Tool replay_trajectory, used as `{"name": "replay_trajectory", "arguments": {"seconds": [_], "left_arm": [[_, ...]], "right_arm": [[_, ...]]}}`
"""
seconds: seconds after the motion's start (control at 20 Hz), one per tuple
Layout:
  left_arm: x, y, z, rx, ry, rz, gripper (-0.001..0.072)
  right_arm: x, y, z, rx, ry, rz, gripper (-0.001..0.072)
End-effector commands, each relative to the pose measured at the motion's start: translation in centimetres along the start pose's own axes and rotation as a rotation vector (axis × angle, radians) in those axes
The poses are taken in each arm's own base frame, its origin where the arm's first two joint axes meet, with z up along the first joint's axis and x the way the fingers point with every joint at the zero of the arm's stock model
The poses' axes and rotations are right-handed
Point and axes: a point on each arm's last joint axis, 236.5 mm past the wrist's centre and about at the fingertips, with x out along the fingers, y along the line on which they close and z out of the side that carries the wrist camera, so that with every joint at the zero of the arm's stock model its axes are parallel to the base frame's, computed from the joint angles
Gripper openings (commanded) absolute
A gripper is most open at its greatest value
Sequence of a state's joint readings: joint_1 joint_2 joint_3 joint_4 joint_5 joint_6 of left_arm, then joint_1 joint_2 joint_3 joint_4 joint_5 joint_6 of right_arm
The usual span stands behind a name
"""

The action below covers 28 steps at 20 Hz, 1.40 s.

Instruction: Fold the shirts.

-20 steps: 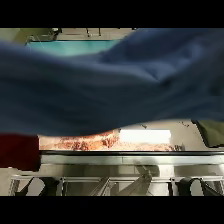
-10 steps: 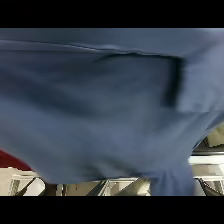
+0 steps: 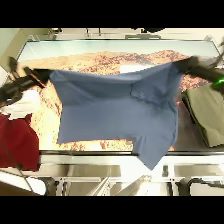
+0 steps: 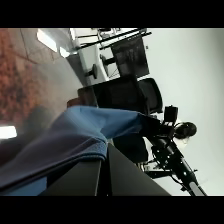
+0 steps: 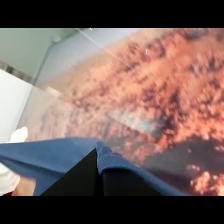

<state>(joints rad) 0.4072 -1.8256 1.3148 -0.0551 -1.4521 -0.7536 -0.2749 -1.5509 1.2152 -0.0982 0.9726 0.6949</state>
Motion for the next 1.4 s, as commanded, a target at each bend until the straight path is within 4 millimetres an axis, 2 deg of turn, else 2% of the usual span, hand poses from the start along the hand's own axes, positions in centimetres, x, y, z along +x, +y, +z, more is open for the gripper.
{"name": "replay_trajectory", "arguments": {"seconds": [0.0,0.15,0.3,0.4,0.5,0.7,1.05,1.2,1.35], "left_arm": [[2.2,9.1,-0.5,-0.095,0.078,0.051,0.0011],[2.5,10.8,1.5,-0.074,0.064,0.058,0.0011],[2.6,10.9,3.6,-0.028,0.065,0.088,0.0011],[2.3,11.0,4.5,0.046,0.114,0.186,0.0011],[1.9,11.8,4.9,0.106,0.172,0.305,0.0012],[2.2,12.2,5.0,0.206,0.246,0.416,0.0019],[1.1,16.8,4.3,0.287,0.317,0.631,0.0019],[1.2,18.3,4.2,0.292,0.294,0.653,0.0019],[1.4,19.5,3.8,0.308,0.289,0.669,0.0019]], "right_arm": [[4.9,-7.8,-3.3,0.187,-0.013,0.005,0.0013],[6.0,-10.4,-3.0,0.220,-0.041,0.004,0.0013],[6.2,-10.8,-1.6,0.207,-0.059,0.010,0.0014],[5.5,-10.9,-0.1,0.198,-0.074,0.006,0.0013],[4.9,-11.2,0.3,0.197,-0.054,-0.009,0.0013],[4.8,-11.8,-2.1,0.139,0.048,-0.038,0.0013],[3.7,-14.7,-4.7,0.033,0.166,-0.145,0.0014],[3.7,-15.9,-5.8,-0.015,0.211,-0.198,0.0014],[4.0,-16.8,-5.9,-0.045,0.213,-0.244,0.0014]]}}
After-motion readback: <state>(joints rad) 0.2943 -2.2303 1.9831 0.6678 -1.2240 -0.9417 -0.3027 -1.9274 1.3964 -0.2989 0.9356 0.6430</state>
